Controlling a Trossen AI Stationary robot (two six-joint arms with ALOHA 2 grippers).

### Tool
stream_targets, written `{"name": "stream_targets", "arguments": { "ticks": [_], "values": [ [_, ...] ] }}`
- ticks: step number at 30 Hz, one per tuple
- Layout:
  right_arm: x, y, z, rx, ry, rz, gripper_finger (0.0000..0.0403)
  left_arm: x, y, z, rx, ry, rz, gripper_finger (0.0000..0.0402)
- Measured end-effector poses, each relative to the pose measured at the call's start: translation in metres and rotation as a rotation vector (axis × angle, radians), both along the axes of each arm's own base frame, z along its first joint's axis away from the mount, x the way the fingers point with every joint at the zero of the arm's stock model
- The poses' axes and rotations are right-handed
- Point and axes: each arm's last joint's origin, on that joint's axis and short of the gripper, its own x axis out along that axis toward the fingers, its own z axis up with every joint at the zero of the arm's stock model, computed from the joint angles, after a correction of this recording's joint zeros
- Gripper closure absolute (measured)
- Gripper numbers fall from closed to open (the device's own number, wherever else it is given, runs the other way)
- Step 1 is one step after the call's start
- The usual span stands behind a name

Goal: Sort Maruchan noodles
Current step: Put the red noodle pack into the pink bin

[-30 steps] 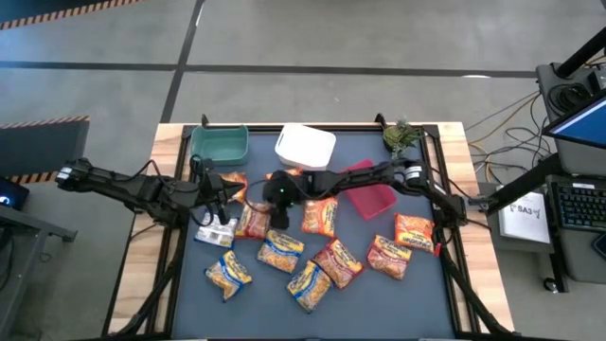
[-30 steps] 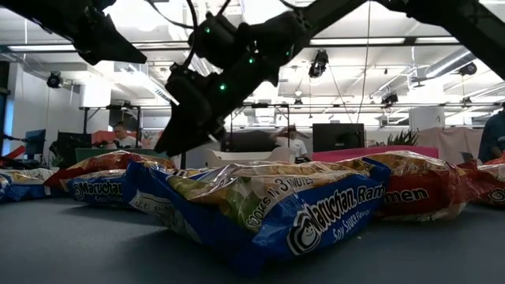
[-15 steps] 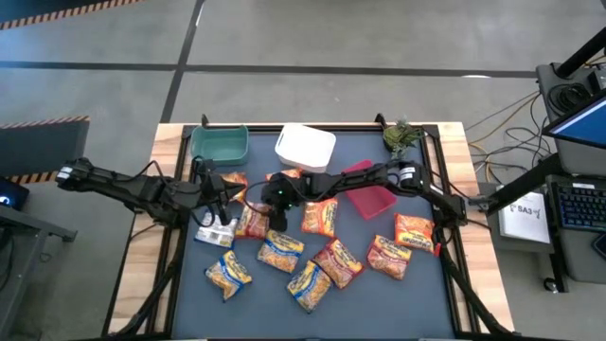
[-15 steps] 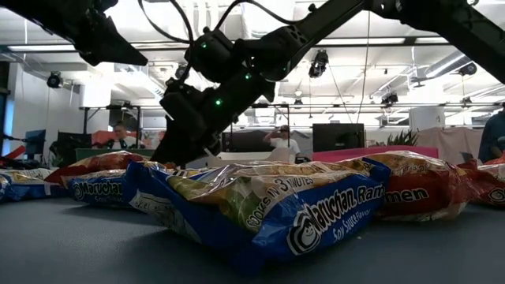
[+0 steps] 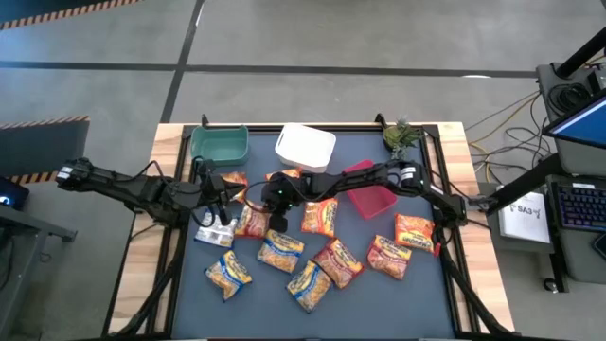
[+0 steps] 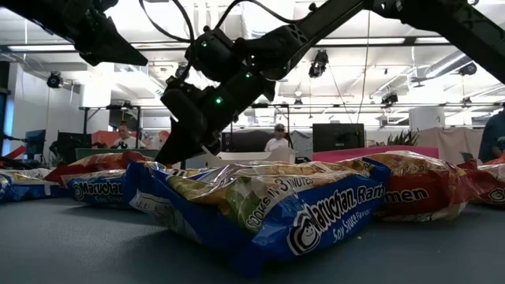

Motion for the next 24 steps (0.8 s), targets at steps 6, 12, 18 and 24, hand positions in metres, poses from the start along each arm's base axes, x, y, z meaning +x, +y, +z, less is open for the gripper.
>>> {"name": "stream_targets", "arguments": {
  "ticks": [6, 12, 18, 24],
  "values": [
    [-0.002, 0.003, 0.013, 0.008, -0.016, -0.002, 0.0394, 0.000, 0.000, 0.000, 0.000, -0.002, 0.001, 0.0402],
    [-0.008, 0.012, 0.034, -0.004, -0.017, 0.009, 0.0394, 0.001, 0.000, 0.000, -0.001, -0.007, 0.001, 0.0402],
    [-0.021, 0.025, 0.040, -0.001, 0.120, -0.058, 0.0394, 0.002, -0.001, -0.003, -0.009, 0.022, -0.019, 0.0402],
    [-0.029, 0.034, 0.034, 0.102, 0.229, -0.189, 0.0394, 0.005, -0.007, -0.022, -0.147, 0.197, -0.132, 0.0402]
  ]
}}
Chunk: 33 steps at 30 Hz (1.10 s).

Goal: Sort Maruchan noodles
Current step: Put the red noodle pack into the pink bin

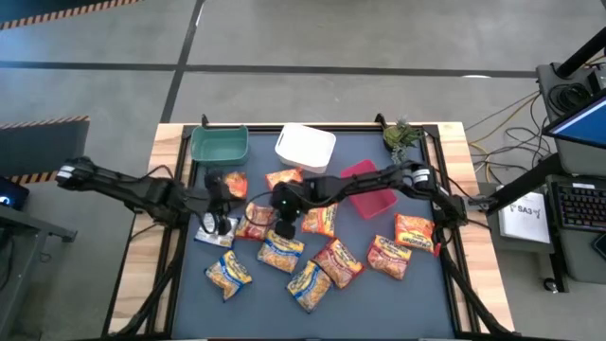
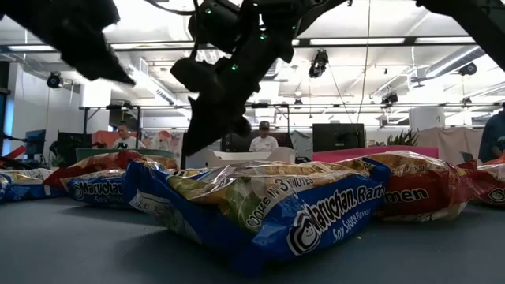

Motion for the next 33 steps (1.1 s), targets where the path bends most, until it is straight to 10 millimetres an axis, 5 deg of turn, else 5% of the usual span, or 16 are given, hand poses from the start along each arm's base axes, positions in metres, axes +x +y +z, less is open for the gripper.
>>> {"name": "stream_targets", "arguments": {
  "ticks": [13, 24, 33],
  "values": [
    [-0.005, 0.019, -0.008, 0.092, 0.050, -0.123, 0.0394, 0.028, -0.014, -0.054, -0.093, 0.409, -0.104, 0.0402],
    [0.000, 0.015, -0.019, 0.205, -0.088, -0.204, 0.0392, 0.035, -0.016, -0.068, -0.121, 0.483, -0.062, 0.0402],
    [0.001, -0.004, -0.018, 0.329, -0.084, -0.247, 0.0294, 0.039, -0.017, -0.078, -0.117, 0.532, -0.062, 0.0402]
  ]
}}
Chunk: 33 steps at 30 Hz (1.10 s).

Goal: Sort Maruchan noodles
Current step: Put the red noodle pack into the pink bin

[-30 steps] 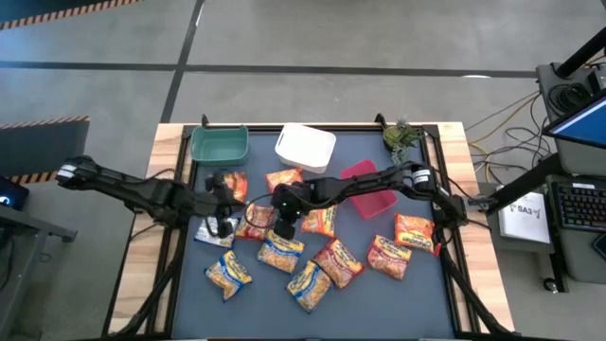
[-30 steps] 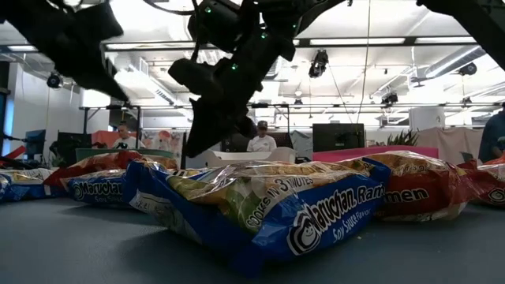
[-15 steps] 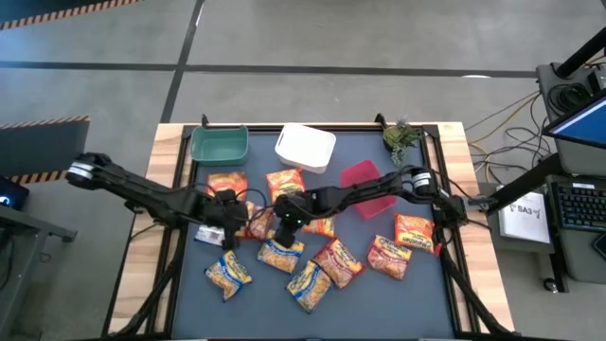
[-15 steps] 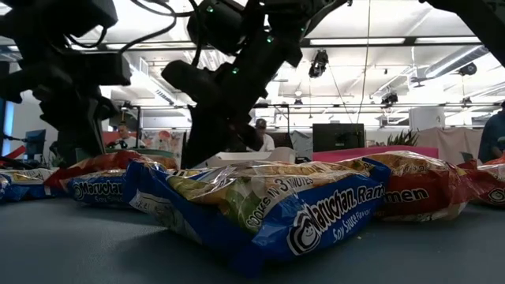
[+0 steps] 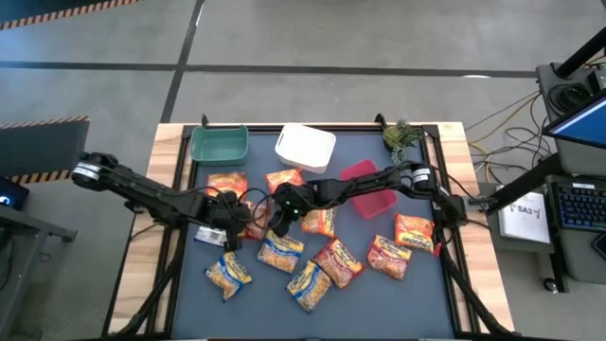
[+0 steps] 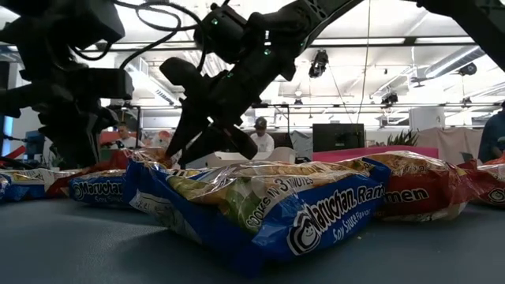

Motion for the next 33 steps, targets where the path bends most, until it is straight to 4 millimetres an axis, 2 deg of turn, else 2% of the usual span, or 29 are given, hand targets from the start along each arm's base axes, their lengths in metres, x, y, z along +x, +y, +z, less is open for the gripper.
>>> {"name": "stream_targets", "arguments": {
  "ticks": [8, 14, 20, 33],
  "values": [
    [0.008, -0.006, -0.003, 0.077, -0.065, -0.078, 0.0170, 0.002, 0.000, -0.004, 0.008, 0.015, -0.011, 0.0402],
    [0.012, -0.010, -0.012, 0.070, -0.089, -0.140, 0.0118, 0.002, -0.001, -0.003, 0.008, 0.009, -0.015, 0.0402],
    [0.017, -0.012, -0.006, 0.030, -0.168, -0.164, 0.0125, 0.003, -0.001, -0.003, 0.010, 0.002, -0.023, 0.0402],
    [0.016, -0.006, -0.010, 0.010, -0.177, -0.204, 0.0209, 0.008, -0.002, -0.001, 0.013, -0.050, -0.066, 0.0402]
  ]
}}
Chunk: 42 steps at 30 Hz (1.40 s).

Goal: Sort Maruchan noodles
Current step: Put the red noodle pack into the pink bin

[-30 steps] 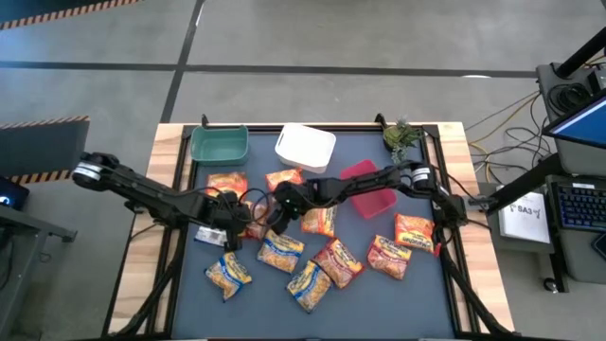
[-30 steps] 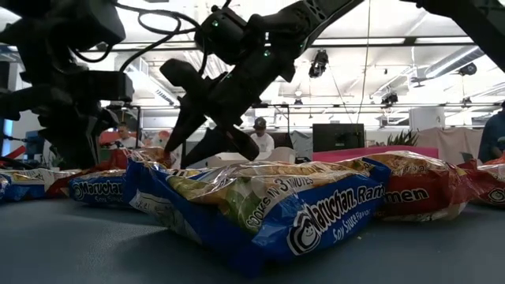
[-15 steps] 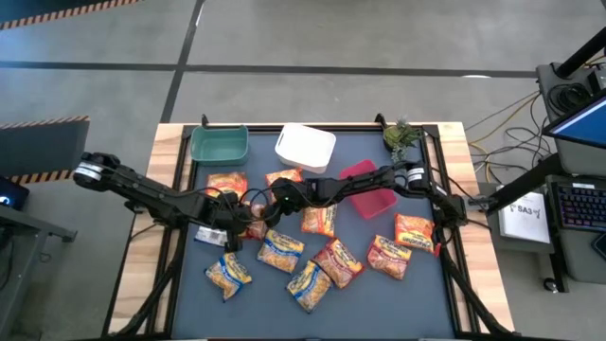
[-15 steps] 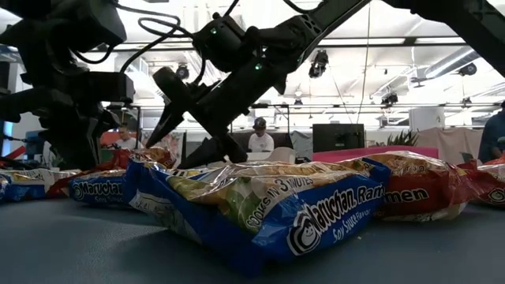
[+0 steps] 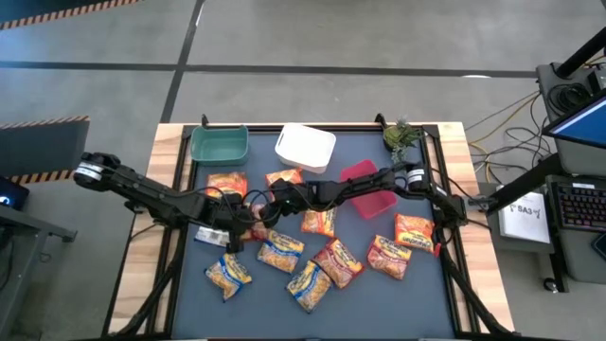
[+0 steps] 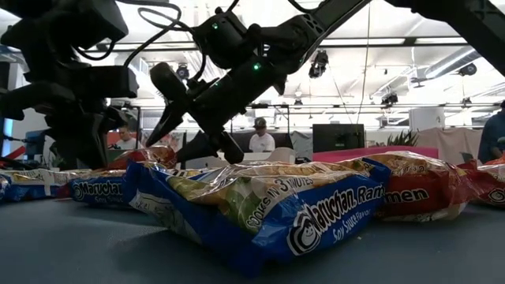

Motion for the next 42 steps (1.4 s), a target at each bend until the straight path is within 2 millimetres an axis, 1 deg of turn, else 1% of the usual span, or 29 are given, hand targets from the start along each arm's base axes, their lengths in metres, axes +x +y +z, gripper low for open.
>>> {"name": "stream_targets", "arguments": {
  "ticks": [4, 7, 10, 14, 15, 20, 24, 29, 32, 36, 42],
  "values": [
    [-0.001, 0.001, -0.002, -0.008, 0.007, -0.010, 0.0235, 0.000, 0.000, 0.000, 0.000, -0.004, 0.000, 0.0402],
    [-0.001, 0.002, -0.003, -0.021, 0.009, -0.019, 0.0262, 0.000, 0.000, 0.000, 0.000, -0.005, 0.000, 0.0402],
    [-0.001, 0.001, -0.002, -0.030, 0.002, -0.018, 0.0304, 0.000, 0.000, 0.000, 0.002, -0.005, -0.004, 0.0402],
    [-0.001, 0.001, -0.002, -0.063, 0.000, 0.000, 0.0373, 0.001, 0.000, 0.000, 0.005, -0.008, -0.011, 0.0402],
    [-0.001, 0.001, -0.002, -0.072, 0.002, 0.007, 0.0383, 0.001, 0.000, 0.000, 0.008, -0.010, -0.012, 0.0402],
    [-0.001, 0.002, 0.000, -0.100, 0.001, 0.033, 0.0393, 0.000, 0.001, 0.003, 0.042, -0.026, -0.006, 0.0402],
    [-0.002, 0.004, 0.007, -0.126, -0.008, 0.066, 0.0394, -0.004, 0.003, 0.016, 0.062, -0.051, 0.021, 0.0402],
    [-0.006, 0.008, 0.022, -0.227, -0.013, 0.089, 0.0394, -0.014, 0.005, 0.035, 0.070, -0.151, 0.062, 0.0402],
    [-0.011, 0.014, 0.031, -0.306, 0.010, 0.098, 0.0394, -0.021, 0.005, 0.047, 0.045, -0.227, 0.066, 0.0402],
    [-0.019, 0.022, 0.044, -0.401, 0.057, 0.092, 0.0394, -0.032, 0.006, 0.061, 0.075, -0.334, 0.098, 0.0402],
    [-0.027, 0.029, 0.060, -0.465, 0.083, 0.079, 0.0394, -0.046, 0.011, 0.079, 0.126, -0.477, 0.181, 0.0402]
  ]
}}
